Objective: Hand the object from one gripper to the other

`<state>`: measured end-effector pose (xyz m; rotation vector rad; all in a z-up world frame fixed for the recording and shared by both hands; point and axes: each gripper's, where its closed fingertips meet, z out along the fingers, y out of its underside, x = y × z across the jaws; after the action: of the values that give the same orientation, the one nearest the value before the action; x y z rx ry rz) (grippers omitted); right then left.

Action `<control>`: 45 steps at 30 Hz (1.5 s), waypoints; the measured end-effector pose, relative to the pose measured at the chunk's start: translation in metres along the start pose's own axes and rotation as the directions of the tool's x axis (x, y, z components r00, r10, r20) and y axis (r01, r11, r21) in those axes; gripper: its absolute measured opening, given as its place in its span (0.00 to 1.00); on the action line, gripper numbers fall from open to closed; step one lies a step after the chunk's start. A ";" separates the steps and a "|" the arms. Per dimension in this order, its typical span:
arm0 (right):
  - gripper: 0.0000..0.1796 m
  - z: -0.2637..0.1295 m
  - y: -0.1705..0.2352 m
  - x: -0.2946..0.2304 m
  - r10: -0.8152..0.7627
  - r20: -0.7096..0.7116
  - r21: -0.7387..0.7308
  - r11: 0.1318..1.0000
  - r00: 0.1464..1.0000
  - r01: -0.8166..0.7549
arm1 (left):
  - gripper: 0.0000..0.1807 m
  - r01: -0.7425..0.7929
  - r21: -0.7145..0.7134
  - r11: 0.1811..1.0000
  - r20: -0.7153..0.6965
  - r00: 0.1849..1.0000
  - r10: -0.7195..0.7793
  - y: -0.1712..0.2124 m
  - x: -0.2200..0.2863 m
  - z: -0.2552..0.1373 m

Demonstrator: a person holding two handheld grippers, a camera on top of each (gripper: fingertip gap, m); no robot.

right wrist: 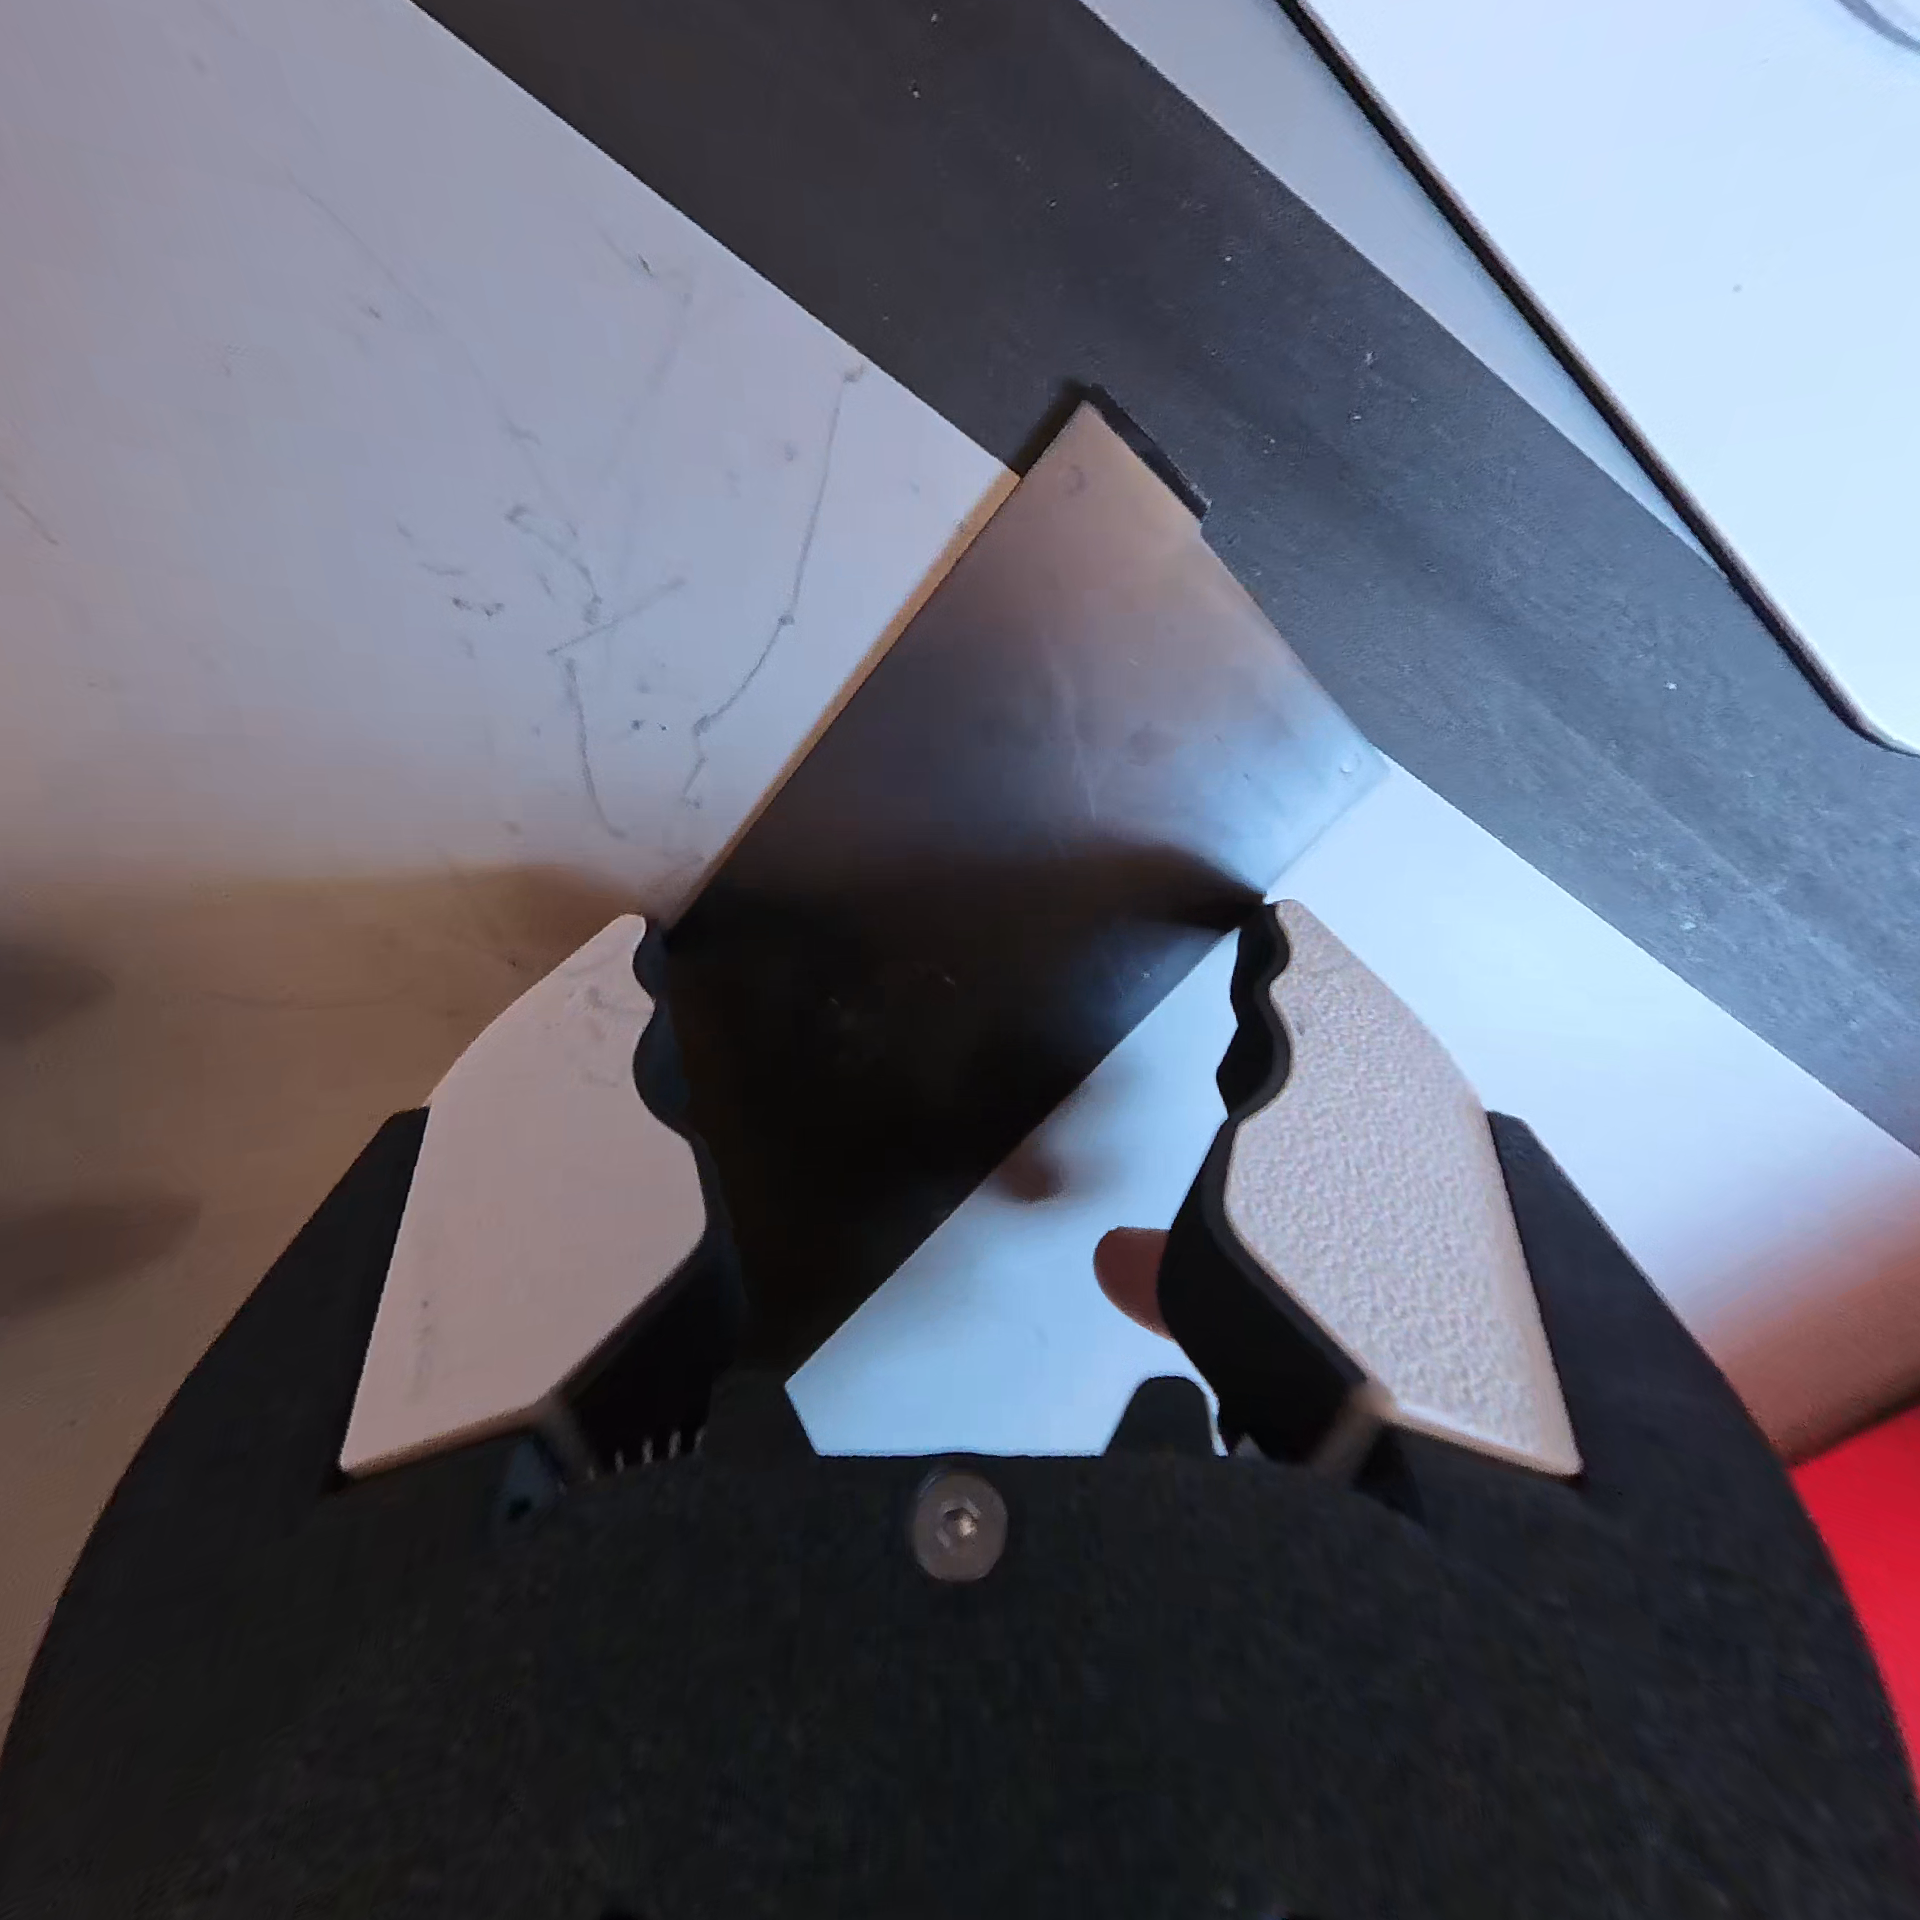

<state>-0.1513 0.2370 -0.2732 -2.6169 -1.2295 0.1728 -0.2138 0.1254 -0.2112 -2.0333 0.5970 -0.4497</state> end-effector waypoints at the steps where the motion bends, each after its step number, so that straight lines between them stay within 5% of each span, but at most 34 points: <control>1: 0.57 0.000 0.000 -0.001 -0.006 0.002 -0.002 1.000 1.000 0.006 | 0.22 0.005 0.005 1.000 0.001 1.000 -0.005 -0.001 0.000 -0.001; 7: 0.52 -0.005 0.010 -0.012 -0.220 0.072 -0.006 0.975 0.973 0.221 | 0.20 0.007 0.004 1.000 0.009 1.000 -0.007 0.002 -0.002 -0.003; 8: 0.48 -0.007 0.013 -0.017 -0.274 0.103 0.009 0.961 0.956 0.275 | 0.20 0.010 0.003 1.000 0.009 1.000 -0.010 0.003 -0.003 -0.003; 9: 0.30 -0.012 0.013 -0.022 -0.337 0.127 0.051 0.942 0.933 0.333 | 0.20 0.013 0.003 1.000 0.010 1.000 -0.013 0.003 -0.003 -0.003; 10: 0.27 -0.016 0.012 -0.023 -0.364 0.119 0.094 0.930 0.924 0.355 | 0.20 0.015 0.002 1.000 0.010 1.000 -0.015 0.004 -0.004 -0.002; 14: 0.49 -0.021 0.035 -0.032 -0.368 0.159 0.046 0.930 0.916 0.366 | 0.19 0.016 -0.006 1.000 0.022 1.000 -0.016 0.007 -0.008 -0.001; 21: 0.58 -0.040 0.099 -0.102 -0.578 0.214 0.098 0.815 0.788 0.571 | 0.20 0.025 -0.005 1.000 0.053 0.998 -0.025 0.009 -0.023 -0.010; 32: 0.42 -0.036 0.112 -0.104 -0.638 0.187 0.165 0.770 0.747 0.616 | 0.18 0.067 0.037 0.997 0.052 0.996 -0.069 0.003 -0.031 -0.024; 45: 0.41 -0.082 0.122 -0.092 -0.644 0.225 0.313 0.758 0.731 0.572 | 0.24 0.218 0.047 0.975 -0.174 0.963 -0.207 0.003 -0.016 -0.030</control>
<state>-0.1022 0.0775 -0.2265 -1.8989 -1.9875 0.5877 -0.2438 0.1130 -0.1999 -2.0173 0.4586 -0.7660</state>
